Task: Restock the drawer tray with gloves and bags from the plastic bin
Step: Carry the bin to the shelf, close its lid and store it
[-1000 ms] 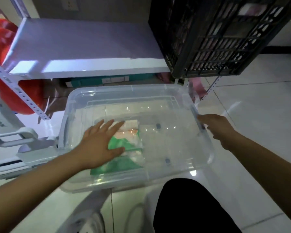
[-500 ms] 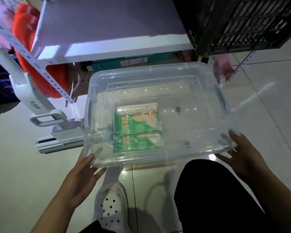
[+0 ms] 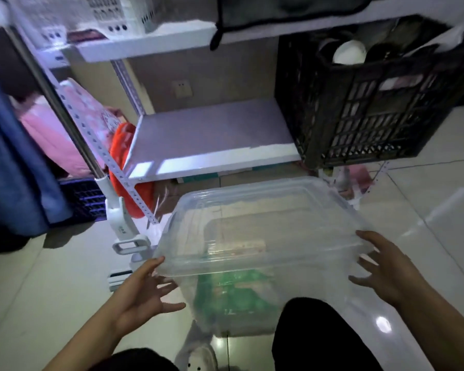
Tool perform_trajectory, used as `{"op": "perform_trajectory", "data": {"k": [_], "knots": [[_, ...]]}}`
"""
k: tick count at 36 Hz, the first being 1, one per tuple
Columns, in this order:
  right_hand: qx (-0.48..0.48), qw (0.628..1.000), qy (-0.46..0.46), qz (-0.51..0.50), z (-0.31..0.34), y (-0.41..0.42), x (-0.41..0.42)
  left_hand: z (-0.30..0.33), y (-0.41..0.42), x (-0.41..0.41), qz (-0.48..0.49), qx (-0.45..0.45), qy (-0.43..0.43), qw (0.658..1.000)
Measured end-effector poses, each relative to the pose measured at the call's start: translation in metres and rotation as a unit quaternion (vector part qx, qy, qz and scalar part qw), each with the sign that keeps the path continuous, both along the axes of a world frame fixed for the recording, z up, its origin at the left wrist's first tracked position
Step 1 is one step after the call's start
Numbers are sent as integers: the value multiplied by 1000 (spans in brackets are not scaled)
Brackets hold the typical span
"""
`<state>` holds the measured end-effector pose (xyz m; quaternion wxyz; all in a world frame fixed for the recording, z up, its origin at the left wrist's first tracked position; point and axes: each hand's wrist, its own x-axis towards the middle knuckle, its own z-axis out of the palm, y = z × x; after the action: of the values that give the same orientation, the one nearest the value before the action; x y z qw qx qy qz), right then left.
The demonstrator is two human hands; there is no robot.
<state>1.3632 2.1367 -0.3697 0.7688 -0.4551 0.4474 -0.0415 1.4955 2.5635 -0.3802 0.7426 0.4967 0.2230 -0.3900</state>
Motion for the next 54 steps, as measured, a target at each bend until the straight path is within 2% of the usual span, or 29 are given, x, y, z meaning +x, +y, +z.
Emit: {"op": "perform_trajectory", "data": {"k": [5, 12, 17, 26, 35, 40, 44, 47, 50, 52, 54], "knots": [[12, 1000, 7, 4, 16, -2, -3, 20, 12, 0, -21, 32, -36, 999], [57, 998, 12, 30, 21, 2, -6, 47, 16, 8, 14, 96, -14, 995], [72, 997, 9, 16, 27, 12, 0, 60, 28, 4, 22, 107, -85, 990], [32, 996, -63, 57, 77, 15, 26, 83, 54, 4, 32, 56, -161, 985], [-46, 974, -217, 48, 132, 12, 46, 121, 52, 29, 37, 9, -246, 968], [-53, 965, -252, 53, 145, 9, 85, 136, 23, 69, 68, -25, -245, 967], [-62, 964, -256, 46, 138, 5, 127, 141, -7, 107, 88, 12, -235, 968], [-126, 950, -265, 105, 125, -3, 144, 133, -14, 127, 64, 58, -255, 963], [-217, 917, -269, 197, 109, -13, 150, 121, -9, 137, -9, 95, -318, 943], [-259, 900, -273, 219, 93, -19, 149, 115, -4, 137, -49, 120, -372, 919], [-358, 874, -258, 203, 79, -21, 146, 108, -3, 133, -30, 162, -441, 882]]}}
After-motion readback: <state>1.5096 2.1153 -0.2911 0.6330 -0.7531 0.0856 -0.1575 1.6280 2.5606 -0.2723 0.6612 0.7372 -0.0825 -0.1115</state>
